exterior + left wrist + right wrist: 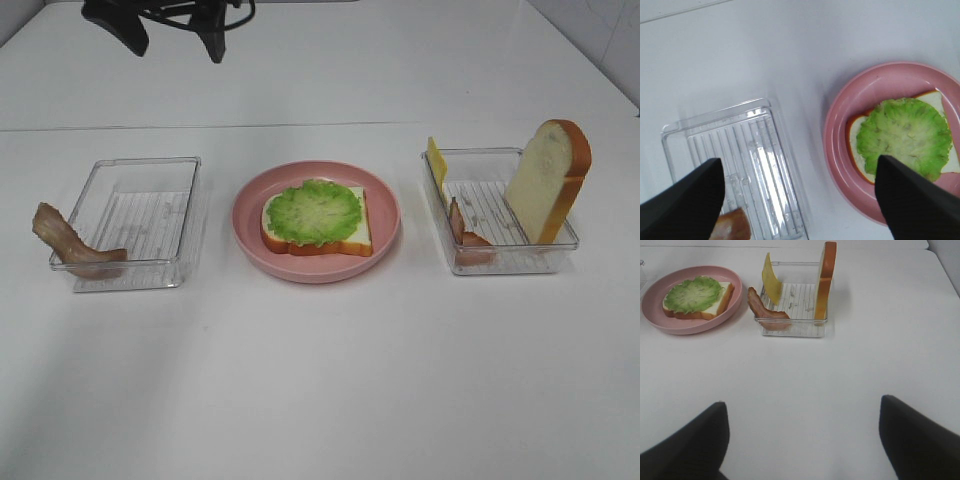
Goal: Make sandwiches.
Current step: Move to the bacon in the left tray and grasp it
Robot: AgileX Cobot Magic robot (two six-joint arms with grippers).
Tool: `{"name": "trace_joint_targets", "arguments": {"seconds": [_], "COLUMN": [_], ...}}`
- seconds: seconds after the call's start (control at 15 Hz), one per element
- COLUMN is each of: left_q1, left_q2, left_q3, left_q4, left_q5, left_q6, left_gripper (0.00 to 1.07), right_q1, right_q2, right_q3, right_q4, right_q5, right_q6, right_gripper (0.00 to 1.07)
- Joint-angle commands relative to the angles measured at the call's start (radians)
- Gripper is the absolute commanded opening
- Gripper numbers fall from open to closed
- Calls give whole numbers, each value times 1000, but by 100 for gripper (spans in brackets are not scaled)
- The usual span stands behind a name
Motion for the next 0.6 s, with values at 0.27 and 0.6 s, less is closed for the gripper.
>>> {"name": "trace_joint_targets", "arguments": {"seconds": [0.27,0.6], "left_q1": [92,233], "left_q2": [-241,-413], "left_q3": [270,576], "left_q4": [-19,-8], "left_q5": [78,78], "left_q6": [-10,-10], "left_gripper": [79,79], "right_q1": [0,0], "right_q2": [-9,-9], "right_q3": [-1,-1], "right_q4": [-4,-4], "right_q5": [-10,-10], "right_q6": [-3,-3], "right_gripper": [78,78]}}
